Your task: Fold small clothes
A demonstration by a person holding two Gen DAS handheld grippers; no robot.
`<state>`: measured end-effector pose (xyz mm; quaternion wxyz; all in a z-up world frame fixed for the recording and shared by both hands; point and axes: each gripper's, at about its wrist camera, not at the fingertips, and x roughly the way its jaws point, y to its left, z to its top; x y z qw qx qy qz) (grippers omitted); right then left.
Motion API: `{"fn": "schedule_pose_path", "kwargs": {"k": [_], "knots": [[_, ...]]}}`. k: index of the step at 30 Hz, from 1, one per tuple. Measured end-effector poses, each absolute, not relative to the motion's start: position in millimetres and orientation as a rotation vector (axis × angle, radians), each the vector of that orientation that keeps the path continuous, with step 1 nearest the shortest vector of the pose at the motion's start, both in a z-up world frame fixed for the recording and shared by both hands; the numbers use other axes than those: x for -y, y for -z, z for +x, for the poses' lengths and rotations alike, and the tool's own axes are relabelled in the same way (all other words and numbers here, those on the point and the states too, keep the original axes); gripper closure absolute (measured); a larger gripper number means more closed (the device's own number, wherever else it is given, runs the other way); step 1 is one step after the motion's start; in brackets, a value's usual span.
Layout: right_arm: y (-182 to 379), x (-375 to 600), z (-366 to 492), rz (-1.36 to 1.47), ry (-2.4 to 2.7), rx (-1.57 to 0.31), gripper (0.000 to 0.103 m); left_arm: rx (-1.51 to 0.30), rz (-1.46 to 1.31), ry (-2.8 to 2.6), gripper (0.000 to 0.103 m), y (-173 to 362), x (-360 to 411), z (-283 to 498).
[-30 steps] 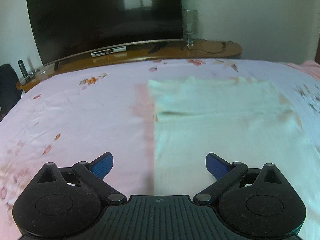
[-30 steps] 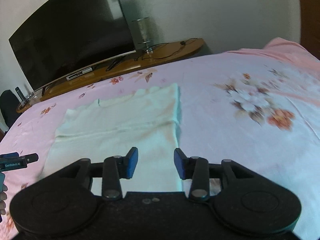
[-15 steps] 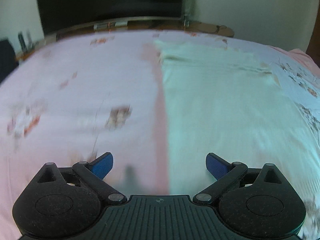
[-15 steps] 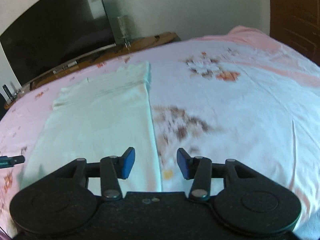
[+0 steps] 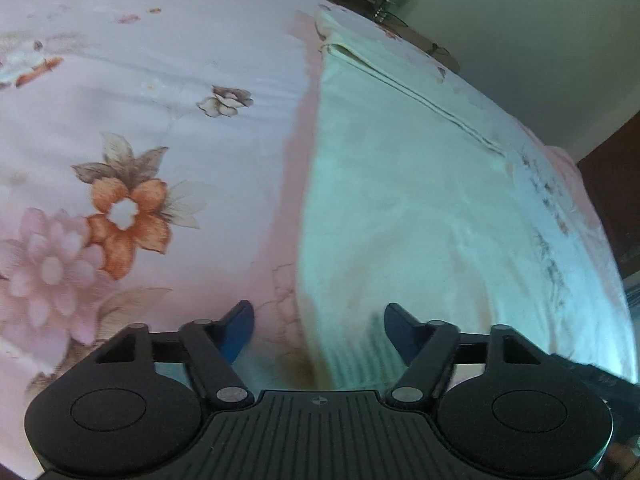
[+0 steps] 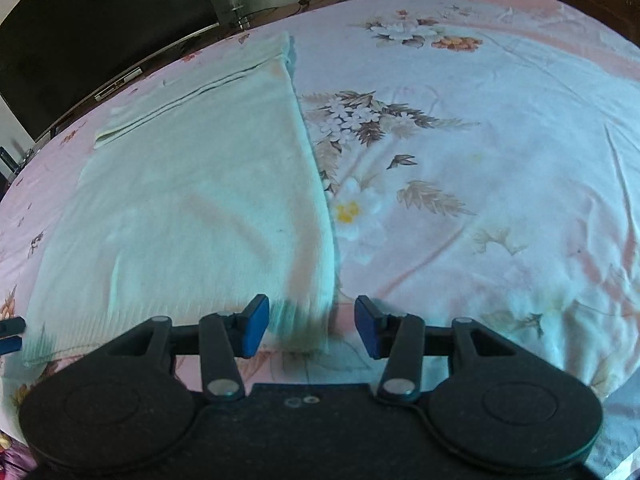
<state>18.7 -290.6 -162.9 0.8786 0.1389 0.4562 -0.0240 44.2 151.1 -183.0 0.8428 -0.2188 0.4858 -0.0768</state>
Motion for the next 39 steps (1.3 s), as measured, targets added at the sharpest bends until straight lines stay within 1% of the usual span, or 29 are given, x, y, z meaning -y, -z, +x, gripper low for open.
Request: {"fn": "schedule_pose_path", "kwargs": {"k": [2, 3, 4, 5, 6, 7, 8, 9, 12, 16, 21, 26, 32, 39], "knots": [[165, 289, 24, 0.289, 0.041, -0.964, 0.058, -1.073, -0.509, 0.198, 0.079, 189, -147, 54], [166, 288, 26, 0.289, 0.035, -0.970, 0.062, -1.099, -0.531, 0.213, 0.080, 194, -143, 57], [166, 288, 27, 0.287, 0.027, -0.979, 0.069, -1.101, -0.530, 0.212, 0.080, 196, -140, 58], [166, 287, 29, 0.288, 0.020, -0.989, 0.072, -1.096, -0.527, 0.211, 0.080, 197, -137, 59], [166, 288, 29, 0.296, 0.010, -0.999, 0.079, -1.096, -0.538, 0.212, 0.080, 197, -135, 62], [167, 289, 30, 0.310, -0.005, -1.010, 0.089, -1.094, -0.561, 0.216, 0.080, 197, -136, 62], [167, 290, 31, 0.341, -0.027, -1.021, 0.091, -1.091, -0.576, 0.221, 0.096, 196, -136, 63], [167, 293, 33, 0.377, -0.044, -1.029, 0.092, -1.089, -0.567, 0.228, 0.099, 195, -136, 64], [165, 298, 37, 0.505, -0.111, -1.028, 0.093, -1.064, -0.579, 0.253, 0.099, 187, -136, 68], [154, 306, 46, 0.628, -0.159, -0.980, 0.093, -0.989, -0.612, 0.272, 0.099, 164, -141, 84], [121, 308, 73, 0.609, -0.190, -0.880, 0.093, -0.896, -0.631, 0.272, 0.099, 134, -143, 130], [98, 311, 123, 0.594, -0.206, -0.792, 0.093, -0.828, -0.630, 0.242, 0.099, 120, -142, 182], [98, 320, 205, 0.619, -0.209, -0.732, 0.093, -0.777, -0.628, 0.188, 0.099, 121, -134, 250], [117, 326, 303, 0.641, -0.183, -0.683, 0.094, -0.732, -0.637, 0.123, 0.099, 144, -118, 336]]}}
